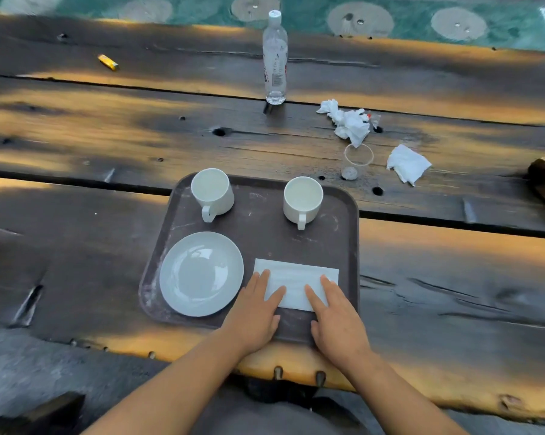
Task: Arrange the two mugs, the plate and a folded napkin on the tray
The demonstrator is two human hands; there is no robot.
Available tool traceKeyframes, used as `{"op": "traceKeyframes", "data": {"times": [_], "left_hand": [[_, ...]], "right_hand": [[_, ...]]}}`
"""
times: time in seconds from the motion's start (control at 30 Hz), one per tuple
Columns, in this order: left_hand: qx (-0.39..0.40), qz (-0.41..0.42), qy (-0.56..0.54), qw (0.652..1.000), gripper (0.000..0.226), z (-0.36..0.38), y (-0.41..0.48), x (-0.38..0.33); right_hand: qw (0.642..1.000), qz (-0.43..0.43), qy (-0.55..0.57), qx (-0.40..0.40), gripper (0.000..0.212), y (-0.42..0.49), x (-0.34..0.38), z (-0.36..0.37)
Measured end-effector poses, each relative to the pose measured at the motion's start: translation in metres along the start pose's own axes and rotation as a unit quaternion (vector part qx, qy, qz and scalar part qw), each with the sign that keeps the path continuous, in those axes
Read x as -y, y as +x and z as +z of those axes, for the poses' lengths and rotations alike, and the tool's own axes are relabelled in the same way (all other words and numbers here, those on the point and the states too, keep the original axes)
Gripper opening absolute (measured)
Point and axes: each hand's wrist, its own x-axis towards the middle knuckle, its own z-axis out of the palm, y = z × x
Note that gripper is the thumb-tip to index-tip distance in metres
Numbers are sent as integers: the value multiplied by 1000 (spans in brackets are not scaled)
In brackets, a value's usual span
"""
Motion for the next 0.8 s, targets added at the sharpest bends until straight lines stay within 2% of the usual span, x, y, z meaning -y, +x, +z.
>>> {"op": "traceKeyframes", "data": {"times": [0.23, 0.4, 0.5, 0.6, 0.73, 0.8], "left_hand": [[-7, -7, -8, 1000, 64, -3, -4, -1], [-20, -4, -82, 996, 66, -9, -6, -2], [-3, 20, -90, 996, 62, -19, -13, 3], [-10, 30, -98, 995, 48, -45, -18, 11], [-57, 42, -50, 996, 19, -114, -16, 34], [-109, 45, -13, 993, 19, -159, -11, 48]], "right_hand": [[1000, 5, -2, 8, 76, 0, 0, -2], [999, 15, 24, -17, 78, -4, 5, -8], [998, 27, 43, -24, 64, -9, 14, -15], [998, 31, 38, -25, 46, -6, 31, -35], [998, 45, 8, -51, 26, 4, 66, -90], [995, 43, 3, -90, 17, 12, 83, -131]]}}
